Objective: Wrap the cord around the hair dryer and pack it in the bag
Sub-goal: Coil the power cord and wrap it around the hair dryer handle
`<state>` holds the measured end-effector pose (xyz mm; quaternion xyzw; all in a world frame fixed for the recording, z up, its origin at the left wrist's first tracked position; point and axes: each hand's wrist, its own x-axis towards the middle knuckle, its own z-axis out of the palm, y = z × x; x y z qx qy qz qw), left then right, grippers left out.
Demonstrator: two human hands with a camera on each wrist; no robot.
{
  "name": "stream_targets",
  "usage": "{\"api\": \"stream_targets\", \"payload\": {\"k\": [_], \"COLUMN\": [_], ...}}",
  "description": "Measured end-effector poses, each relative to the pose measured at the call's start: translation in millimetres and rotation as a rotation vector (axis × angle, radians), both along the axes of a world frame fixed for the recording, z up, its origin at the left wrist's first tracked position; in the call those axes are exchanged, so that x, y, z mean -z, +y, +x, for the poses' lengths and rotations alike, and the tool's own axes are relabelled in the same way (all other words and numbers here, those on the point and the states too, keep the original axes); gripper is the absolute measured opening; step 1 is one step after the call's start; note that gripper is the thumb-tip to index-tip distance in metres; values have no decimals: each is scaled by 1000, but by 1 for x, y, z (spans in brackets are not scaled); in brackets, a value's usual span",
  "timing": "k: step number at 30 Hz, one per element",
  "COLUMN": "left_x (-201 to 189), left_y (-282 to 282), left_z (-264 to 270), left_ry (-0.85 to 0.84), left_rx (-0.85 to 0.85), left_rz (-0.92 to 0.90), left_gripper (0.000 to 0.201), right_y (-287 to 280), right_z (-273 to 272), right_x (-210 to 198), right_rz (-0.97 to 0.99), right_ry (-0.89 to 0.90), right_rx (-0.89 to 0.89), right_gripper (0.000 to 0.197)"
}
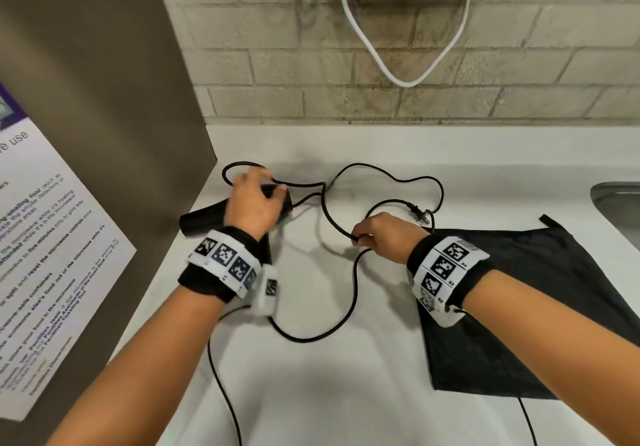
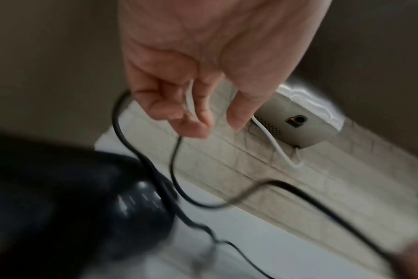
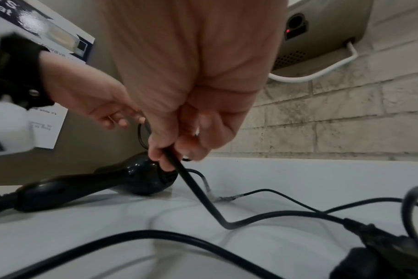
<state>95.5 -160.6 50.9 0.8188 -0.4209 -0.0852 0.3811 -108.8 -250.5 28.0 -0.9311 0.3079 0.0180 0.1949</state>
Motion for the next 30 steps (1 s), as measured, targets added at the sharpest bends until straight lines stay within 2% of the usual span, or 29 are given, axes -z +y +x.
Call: {"api": "stream_targets", "payload": {"k": [2, 3, 5, 7, 9, 11, 13, 17, 19, 21, 23, 26, 30], "left_x": [-8, -10, -8, -4, -4, -9, -17, -23, -16, -3, 13, 28, 35], "left_y": [0, -2, -10, -18, -20, -15, -5, 24, 36, 44, 46, 44, 39], "left_z": [19, 28, 46, 61, 67, 64, 52, 18, 4, -7, -11, -17, -27], "left_ry": [-207, -240, -185, -69, 28, 17, 5, 141, 158, 49, -74, -230, -301], "left_rx": [-12, 16, 66, 82, 76, 144, 284, 551, 638, 677, 646, 566, 569], "left_rz": [26, 81, 187, 210, 163, 95, 77, 178, 265, 432, 585, 744, 781], "left_gripper": [49, 58, 64, 56, 37, 20, 10, 16, 19, 20, 23, 27, 29], "right_y": [1, 1, 0, -1, -5, -9, -18, -47, -56, -56, -48, -29, -17], "right_z": [-2, -3, -5, -5, -5, -5, -3, 2, 3, 0, -1, 2, 12], "right_x": [-3, -4, -4, -1, 4, 5, 1, -8, -9, -9, -10, -12, -3], "right_rz": [37, 56, 86, 80, 39, 6, -36, -93, -89, -43, -3, 78, 105], "right_ry": [5, 5, 25, 56, 76, 80, 50, 1, 36, 100, 140, 129, 121], "right_rx": [-4, -7, 1, 5, 12, 25, 63, 235, 296, 333, 304, 218, 202], "right_gripper": [20, 21, 22, 20, 19, 24, 24, 22, 29, 48, 55, 43, 38]}}
